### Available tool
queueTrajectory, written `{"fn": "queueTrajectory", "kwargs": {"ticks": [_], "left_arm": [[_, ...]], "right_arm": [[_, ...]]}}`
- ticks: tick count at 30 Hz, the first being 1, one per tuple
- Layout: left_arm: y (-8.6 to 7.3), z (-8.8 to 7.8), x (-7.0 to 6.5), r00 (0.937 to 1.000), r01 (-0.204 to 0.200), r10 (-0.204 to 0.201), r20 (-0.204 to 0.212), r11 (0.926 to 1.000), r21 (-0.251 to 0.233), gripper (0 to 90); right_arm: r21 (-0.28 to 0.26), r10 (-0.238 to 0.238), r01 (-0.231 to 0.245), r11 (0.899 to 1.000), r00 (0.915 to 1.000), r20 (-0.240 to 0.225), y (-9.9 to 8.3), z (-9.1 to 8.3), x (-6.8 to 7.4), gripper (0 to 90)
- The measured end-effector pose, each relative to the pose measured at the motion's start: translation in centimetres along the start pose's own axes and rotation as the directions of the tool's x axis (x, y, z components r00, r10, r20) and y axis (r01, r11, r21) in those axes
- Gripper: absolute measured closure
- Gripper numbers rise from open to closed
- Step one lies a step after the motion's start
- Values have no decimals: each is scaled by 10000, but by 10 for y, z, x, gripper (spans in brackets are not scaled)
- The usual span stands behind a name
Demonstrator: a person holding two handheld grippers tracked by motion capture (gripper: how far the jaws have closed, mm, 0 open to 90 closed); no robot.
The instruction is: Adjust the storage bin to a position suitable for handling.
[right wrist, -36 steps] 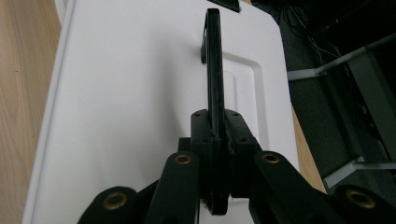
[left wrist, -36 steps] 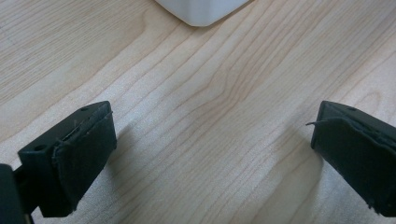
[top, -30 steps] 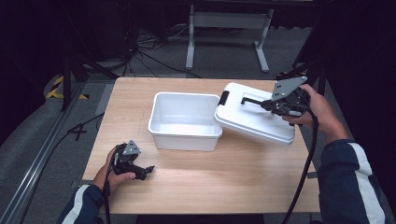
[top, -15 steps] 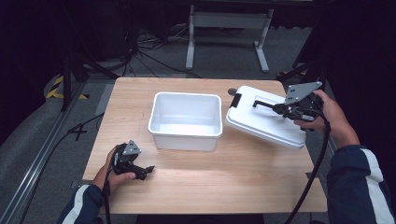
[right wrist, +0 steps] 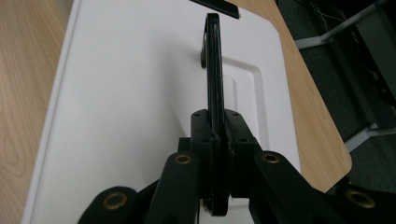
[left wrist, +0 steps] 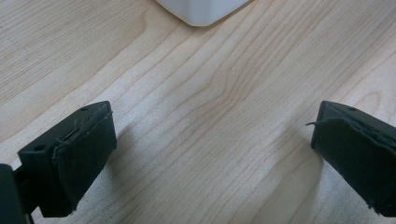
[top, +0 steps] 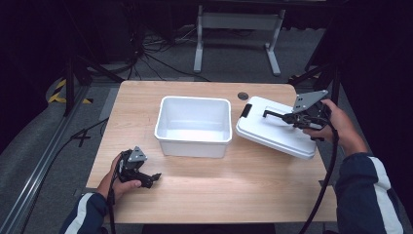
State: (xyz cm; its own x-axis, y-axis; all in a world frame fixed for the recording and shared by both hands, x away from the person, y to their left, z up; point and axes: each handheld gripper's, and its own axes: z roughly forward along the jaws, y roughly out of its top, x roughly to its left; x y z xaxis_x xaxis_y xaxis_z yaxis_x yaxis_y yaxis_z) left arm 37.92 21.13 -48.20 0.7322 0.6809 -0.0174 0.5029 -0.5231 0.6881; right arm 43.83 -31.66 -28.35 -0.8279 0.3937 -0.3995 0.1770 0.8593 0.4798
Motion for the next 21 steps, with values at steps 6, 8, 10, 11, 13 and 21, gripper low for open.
{"fn": "queueTrajectory", "kwargs": {"ticks": [6, 8, 10, 11, 13, 21], "left_arm": [[0, 0, 0, 10000, 5, -5, 0, 10000, 1, 6], [0, 0, 0, 10000, 8, -8, 0, 10000, -3, 6], [0, 0, 0, 10000, 5, -5, -1, 10000, -1, 6], [0, 0, 0, 10000, 6, -6, 0, 10000, -4, 6], [0, 0, 0, 10000, 3, -3, 0, 10000, -2, 6], [0, 0, 0, 10000, 4, -4, 1, 10000, 0, 6]], "right_arm": [[127, 135, -132, 9998, 9998, -169, -4, 15, 0, 844], [161, 154, -151, 9998, 9997, -181, -5, 19, 0, 844], [206, 196, -192, 9996, 9996, -190, -5, 22, 0, 844], [226, 196, -191, 9996, 9996, -219, -6, 24, 0, 844], [229, 190, -184, 9996, 9995, -250, -6, 25, 0, 844], [340, 398, -386, 9987, 9987, -329, -11, 41, 0, 844]]}}
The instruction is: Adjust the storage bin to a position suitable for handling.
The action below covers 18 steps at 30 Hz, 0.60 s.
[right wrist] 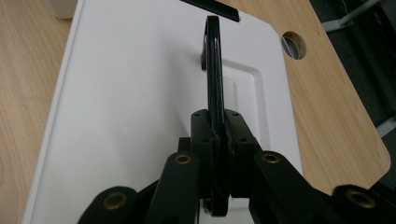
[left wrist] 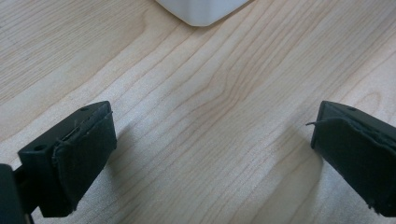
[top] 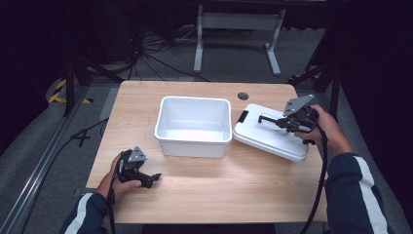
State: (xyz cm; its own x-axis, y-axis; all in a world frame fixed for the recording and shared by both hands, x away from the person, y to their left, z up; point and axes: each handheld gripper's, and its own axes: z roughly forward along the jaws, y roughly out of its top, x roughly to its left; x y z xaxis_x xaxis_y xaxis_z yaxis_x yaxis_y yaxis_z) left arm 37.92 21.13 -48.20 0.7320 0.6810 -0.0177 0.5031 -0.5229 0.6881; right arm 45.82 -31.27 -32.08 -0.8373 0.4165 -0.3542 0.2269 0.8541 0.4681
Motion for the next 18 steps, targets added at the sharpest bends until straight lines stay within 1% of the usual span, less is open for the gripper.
{"fn": "queueTrajectory", "kwargs": {"ticks": [8, 11, 14, 18], "left_arm": [[0, 0, 0, 10000, -2, 2, 0, 10000, 0, 6], [0, 0, 0, 10000, 5, -5, 1, 10000, -6, 6], [0, 0, 0, 10000, -3, 3, 0, 10000, -1, 6], [0, 0, 0, 10000, -2, 2, 0, 10000, -3, 6]], "right_arm": [[-3, 139, -139, 9999, 9998, -169, -1, 16, -1, 844], [105, 184, -181, 9998, 9996, -203, -1, 22, 0, 844], [182, 129, -124, 9998, 9996, -243, -2, 27, 1, 844], [204, 178, -172, 9996, 9993, -315, -3, 32, 1, 844]]}}
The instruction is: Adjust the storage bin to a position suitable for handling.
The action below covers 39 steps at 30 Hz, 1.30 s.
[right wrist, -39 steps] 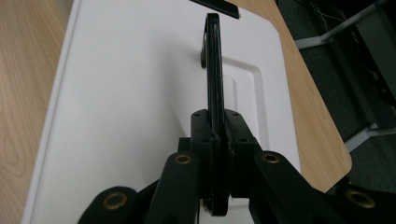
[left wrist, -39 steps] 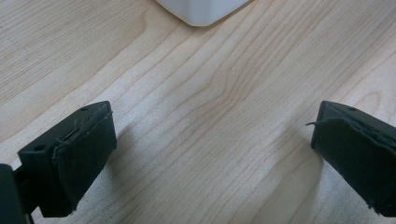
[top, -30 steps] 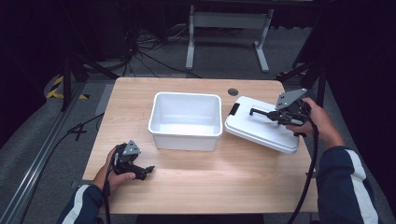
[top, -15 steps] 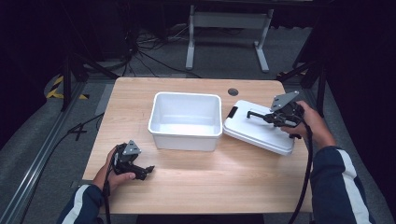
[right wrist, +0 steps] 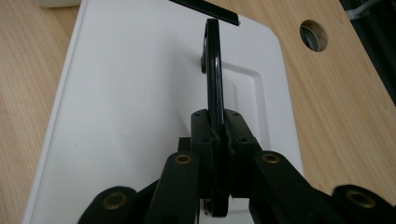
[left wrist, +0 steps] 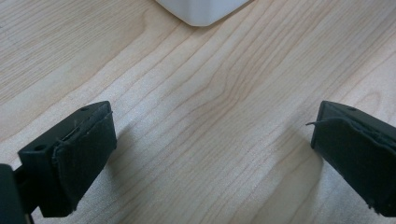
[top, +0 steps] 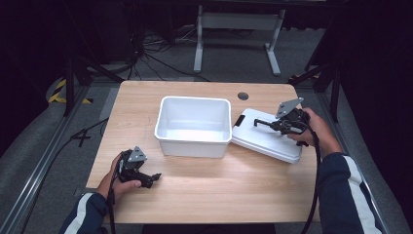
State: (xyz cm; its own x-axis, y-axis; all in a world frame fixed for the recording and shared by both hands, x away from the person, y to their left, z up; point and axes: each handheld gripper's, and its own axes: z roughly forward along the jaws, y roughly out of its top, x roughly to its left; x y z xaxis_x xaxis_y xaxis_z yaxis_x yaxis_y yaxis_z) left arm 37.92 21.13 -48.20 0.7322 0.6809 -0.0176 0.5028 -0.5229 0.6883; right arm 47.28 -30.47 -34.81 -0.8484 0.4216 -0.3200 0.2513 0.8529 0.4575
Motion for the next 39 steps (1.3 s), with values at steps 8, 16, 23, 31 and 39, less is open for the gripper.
{"fn": "queueTrajectory", "kwargs": {"ticks": [8, 16, 23, 31, 39], "left_arm": [[0, 0, 0, 10000, 5, -5, 3, 10000, 2, 6], [0, 0, 0, 10000, -10, 10, 13, 10000, 8, 6], [0, 0, 0, 10000, -13, 13, 0, 10000, 1, 6], [0, 0, 0, 10000, -35, 34, 49, 10000, 34, 5], [0, 0, 1, 9999, -52, 51, 90, 10000, 26, 5]], "right_arm": [[97, 94, -94, 9999, 9999, -65, -2, 8, -1, 843], [212, 193, -189, 9996, 9996, -220, -5, 14, -3, 843], [248, 295, -289, 9993, 9993, -250, -7, 17, -3, 842], [314, 505, -496, 9983, 9983, -279, -13, 23, -4, 825], [-88, 809, -813, 9967, 9960, -366, -15, 22, -5, 798]]}}
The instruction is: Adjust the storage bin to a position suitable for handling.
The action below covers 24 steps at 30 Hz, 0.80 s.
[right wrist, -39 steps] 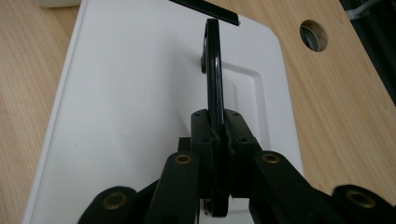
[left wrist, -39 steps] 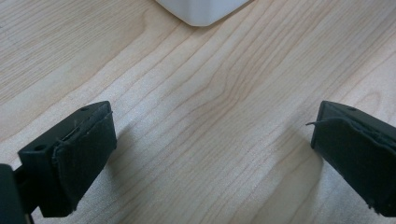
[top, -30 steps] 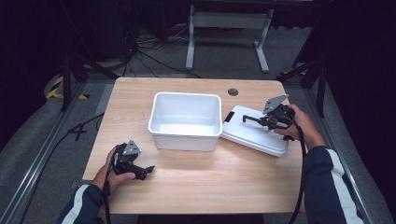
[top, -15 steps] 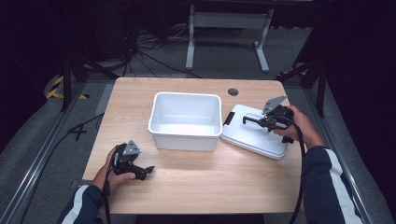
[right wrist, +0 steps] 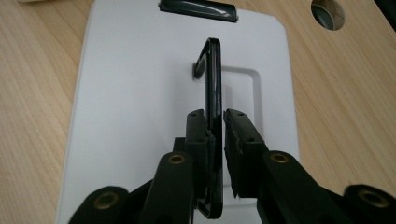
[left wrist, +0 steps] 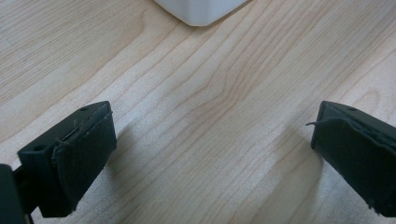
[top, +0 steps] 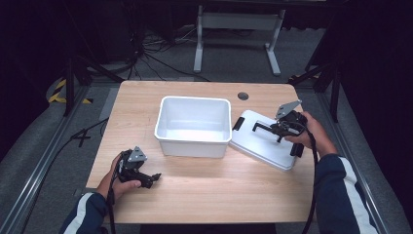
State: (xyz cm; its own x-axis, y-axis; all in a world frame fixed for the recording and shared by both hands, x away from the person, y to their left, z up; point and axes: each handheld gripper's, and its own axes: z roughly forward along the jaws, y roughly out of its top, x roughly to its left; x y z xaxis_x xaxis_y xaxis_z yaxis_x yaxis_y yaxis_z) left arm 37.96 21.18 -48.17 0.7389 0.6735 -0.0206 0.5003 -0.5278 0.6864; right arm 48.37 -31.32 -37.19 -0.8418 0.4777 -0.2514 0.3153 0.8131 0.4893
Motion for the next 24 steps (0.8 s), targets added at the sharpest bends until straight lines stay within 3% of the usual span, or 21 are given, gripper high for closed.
{"fn": "queueTrajectory", "kwargs": {"ticks": [7, 16, 24], "left_arm": [[0, 0, 0, 10000, -4, 4, -8, 10000, -18, 6], [0, 0, 0, 10000, -1, 1, -9, 10000, -22, 5], [0, 0, 0, 10000, -61, 61, -13, 10000, -21, 6]], "right_arm": [[-92, 21, -19, 10000, 9998, 204, 3, -4, 1, 754], [-768, 673, -648, 9949, 9973, 302, -2, -14, 0, 676], [-1029, 806, -756, 9918, 9957, 454, -4, -22, 7, 639]]}}
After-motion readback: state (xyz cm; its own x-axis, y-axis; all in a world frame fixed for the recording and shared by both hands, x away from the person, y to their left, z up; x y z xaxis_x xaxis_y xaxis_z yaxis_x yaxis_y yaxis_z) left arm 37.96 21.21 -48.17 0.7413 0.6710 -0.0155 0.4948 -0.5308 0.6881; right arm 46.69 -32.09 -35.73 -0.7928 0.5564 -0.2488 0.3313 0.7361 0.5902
